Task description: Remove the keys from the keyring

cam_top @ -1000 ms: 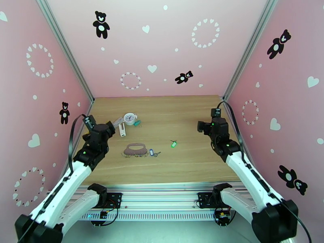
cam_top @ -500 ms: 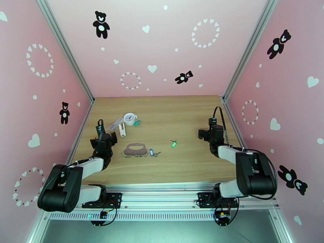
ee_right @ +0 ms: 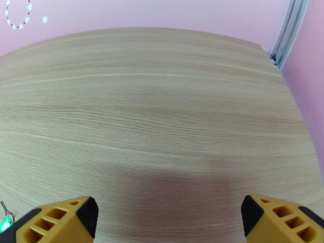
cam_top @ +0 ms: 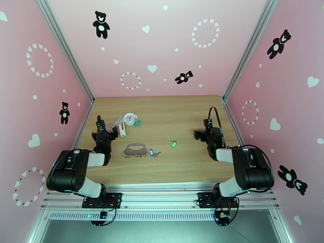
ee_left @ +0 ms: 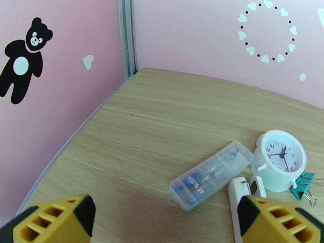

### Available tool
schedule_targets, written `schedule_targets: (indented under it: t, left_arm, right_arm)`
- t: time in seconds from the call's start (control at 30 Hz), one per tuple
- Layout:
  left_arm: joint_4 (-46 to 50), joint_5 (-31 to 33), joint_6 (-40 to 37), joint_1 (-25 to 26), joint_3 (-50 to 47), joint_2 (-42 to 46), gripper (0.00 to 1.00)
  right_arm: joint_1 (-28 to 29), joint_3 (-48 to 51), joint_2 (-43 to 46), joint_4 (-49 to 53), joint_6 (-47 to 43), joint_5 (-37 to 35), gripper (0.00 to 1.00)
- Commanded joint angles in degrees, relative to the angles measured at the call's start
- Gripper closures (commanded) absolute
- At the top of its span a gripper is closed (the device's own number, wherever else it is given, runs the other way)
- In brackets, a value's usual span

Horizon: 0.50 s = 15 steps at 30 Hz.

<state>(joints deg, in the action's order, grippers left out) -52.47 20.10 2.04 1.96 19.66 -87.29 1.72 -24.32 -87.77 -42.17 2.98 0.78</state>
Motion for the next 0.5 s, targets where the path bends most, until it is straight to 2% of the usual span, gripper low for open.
schedule_targets:
  t: [0.0, 0.47]
  left_arm:
    - [0.19, -1.38, 0.75, -0.11, 0.80, -0.30, 0.02]
    - [0.25, -1.46, 0.77, -0.11, 0.84, -0.25, 0.01]
  right_arm:
    - [0.26, -0.07, -0.04, -2.13, -0.38, -1.04, 0.01]
    - [0.31, -0.01, 0.07, -2.21, -0.48, -1.03, 0.01]
